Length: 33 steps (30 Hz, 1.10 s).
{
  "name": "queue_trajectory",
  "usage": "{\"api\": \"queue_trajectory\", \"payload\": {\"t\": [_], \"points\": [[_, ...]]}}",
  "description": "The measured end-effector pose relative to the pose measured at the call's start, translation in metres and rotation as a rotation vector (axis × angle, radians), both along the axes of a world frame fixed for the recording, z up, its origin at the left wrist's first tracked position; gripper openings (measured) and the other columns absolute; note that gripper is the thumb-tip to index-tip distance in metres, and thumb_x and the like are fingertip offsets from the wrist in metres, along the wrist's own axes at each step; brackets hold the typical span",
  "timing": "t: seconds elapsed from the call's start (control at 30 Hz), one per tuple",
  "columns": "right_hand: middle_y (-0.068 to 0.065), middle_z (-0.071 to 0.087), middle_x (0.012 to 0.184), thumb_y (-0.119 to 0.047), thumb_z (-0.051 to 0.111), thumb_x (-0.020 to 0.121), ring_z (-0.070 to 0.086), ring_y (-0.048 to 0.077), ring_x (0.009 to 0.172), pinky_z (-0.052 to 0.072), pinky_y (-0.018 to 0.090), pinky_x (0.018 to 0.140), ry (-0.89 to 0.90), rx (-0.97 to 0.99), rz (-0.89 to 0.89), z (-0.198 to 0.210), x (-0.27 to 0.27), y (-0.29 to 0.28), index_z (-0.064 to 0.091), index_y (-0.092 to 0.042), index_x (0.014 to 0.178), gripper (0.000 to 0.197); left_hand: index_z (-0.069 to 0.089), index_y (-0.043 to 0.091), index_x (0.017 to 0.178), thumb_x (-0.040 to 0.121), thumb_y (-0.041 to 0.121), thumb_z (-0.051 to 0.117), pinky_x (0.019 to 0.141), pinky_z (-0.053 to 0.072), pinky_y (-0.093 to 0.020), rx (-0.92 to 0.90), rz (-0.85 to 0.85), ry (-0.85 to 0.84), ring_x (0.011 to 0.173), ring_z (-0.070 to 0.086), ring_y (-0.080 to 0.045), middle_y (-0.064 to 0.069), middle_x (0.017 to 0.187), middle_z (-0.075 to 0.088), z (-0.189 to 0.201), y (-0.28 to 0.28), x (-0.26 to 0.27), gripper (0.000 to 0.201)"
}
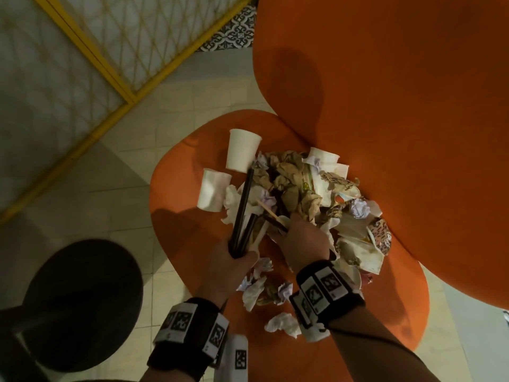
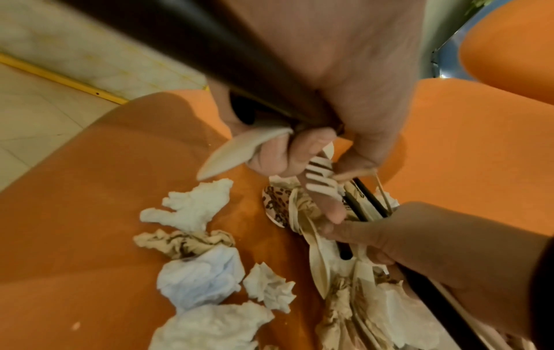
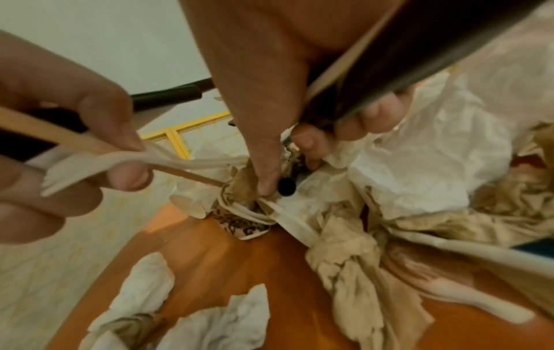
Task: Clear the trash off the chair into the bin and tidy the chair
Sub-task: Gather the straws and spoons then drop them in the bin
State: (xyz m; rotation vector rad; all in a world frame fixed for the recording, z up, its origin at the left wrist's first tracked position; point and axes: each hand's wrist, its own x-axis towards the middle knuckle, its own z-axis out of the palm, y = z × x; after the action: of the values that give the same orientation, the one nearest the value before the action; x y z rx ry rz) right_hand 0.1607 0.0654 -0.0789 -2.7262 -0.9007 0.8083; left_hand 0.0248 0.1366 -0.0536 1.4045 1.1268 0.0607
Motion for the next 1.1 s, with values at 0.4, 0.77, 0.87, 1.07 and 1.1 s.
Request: {"api": "queue_trajectory", "payload": {"t": [0.4,0.77,0.87,1.07,1.1], "points": [[0.006,0.067,0.101,-0.038,0.051,0.089,0.064,0.026,0.092,0.044,0.031,0.066,0.020,-0.121,-0.048,-0.002,0.014,0.025,0.055,-0.011,0.104,0.031,0.062,0.008,0.086,0.081,0.021,0.068,0.052,0.045,-0.027,-0.046,-0.043,0.052,0.048,0.053,-0.016,-0.008,0.056,0.057,-0.002,-0.008,0.001,0.015],[0.007,0.064,0.096,-0.045,0.047,0.088,0.061,0.028,0.091,0.046,0.032,0.069,0.137,-0.069,-0.055,0.020,0.014,-0.001,0.057,-0.012,0.101,0.037,0.054,0.012,0.059,0.084,0.020,0.066,0.046,0.043,-0.021,0.039,0.022,0.117,0.048,0.059,-0.019,-0.012,0.053,0.057,0.000,-0.004,-0.003,0.029],[0.003,0.062,0.083,-0.047,0.046,0.089,0.062,0.025,0.083,0.047,0.032,0.068,0.200,-0.003,-0.115,0.028,0.012,-0.017,0.059,-0.015,0.096,0.035,0.050,0.015,0.054,0.082,0.032,0.068,0.046,0.040,-0.021,0.073,0.037,0.104,0.041,0.049,-0.012,-0.003,0.045,0.050,0.008,-0.005,0.000,0.038],[0.002,0.056,0.066,-0.045,0.050,0.092,0.055,0.020,0.060,0.041,0.030,0.056,0.367,0.229,-0.187,0.051,0.019,-0.056,0.048,-0.030,0.073,0.025,0.047,0.012,0.053,0.082,0.034,0.068,0.045,0.040,-0.020,0.135,0.082,0.058,0.040,0.049,-0.010,-0.002,0.042,0.046,0.023,-0.010,0.015,0.042],[0.003,0.057,0.065,-0.043,0.052,0.092,0.055,0.021,0.060,0.041,0.031,0.057,0.405,0.268,-0.224,0.053,0.022,-0.064,0.047,-0.031,0.072,0.024,0.048,0.011,0.052,0.082,0.035,0.067,0.045,0.040,-0.019,0.143,0.097,0.054,0.040,0.049,-0.012,-0.003,0.042,0.046,0.026,-0.011,0.017,0.043]]}}
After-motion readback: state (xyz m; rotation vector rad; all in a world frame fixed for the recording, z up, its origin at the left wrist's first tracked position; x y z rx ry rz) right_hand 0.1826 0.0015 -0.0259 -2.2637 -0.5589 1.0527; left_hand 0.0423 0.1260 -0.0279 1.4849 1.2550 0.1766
